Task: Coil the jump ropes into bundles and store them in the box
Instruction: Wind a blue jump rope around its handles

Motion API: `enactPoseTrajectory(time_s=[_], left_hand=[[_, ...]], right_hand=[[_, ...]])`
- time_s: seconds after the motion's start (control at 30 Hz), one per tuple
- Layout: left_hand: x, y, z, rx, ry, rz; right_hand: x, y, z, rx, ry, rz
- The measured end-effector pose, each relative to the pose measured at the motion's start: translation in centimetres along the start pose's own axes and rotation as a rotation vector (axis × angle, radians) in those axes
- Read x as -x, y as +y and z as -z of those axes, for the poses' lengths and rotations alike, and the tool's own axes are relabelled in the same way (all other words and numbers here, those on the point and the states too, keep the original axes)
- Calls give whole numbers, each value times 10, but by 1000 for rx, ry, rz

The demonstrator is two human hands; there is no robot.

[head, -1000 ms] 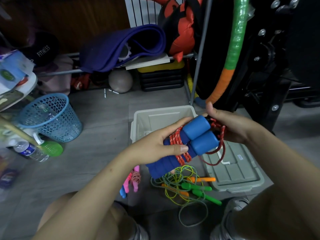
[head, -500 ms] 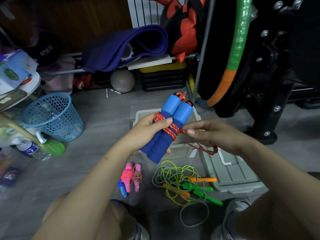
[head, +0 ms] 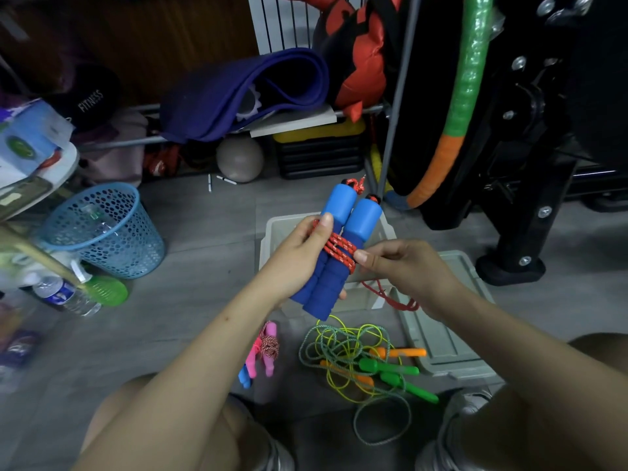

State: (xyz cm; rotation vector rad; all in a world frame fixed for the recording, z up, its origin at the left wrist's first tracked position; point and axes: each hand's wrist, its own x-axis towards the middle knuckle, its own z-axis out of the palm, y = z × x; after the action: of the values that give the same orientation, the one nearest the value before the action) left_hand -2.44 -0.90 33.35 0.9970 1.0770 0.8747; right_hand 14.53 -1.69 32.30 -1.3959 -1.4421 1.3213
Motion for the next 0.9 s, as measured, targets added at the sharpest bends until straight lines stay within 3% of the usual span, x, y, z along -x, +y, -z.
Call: enactPoseTrajectory(time_s=[0.37, 0.63, 0.9], left_hand=[[-10, -2, -1, 28, 131, 65], [-9, -4, -3, 55, 138, 62], [-3, 2, 1, 16, -1, -15]], right_hand=[[-3, 1, -9, -199, 18, -127], [-6, 0, -4, -273, -131, -228], [-10, -3, 8, -159, -125, -161]])
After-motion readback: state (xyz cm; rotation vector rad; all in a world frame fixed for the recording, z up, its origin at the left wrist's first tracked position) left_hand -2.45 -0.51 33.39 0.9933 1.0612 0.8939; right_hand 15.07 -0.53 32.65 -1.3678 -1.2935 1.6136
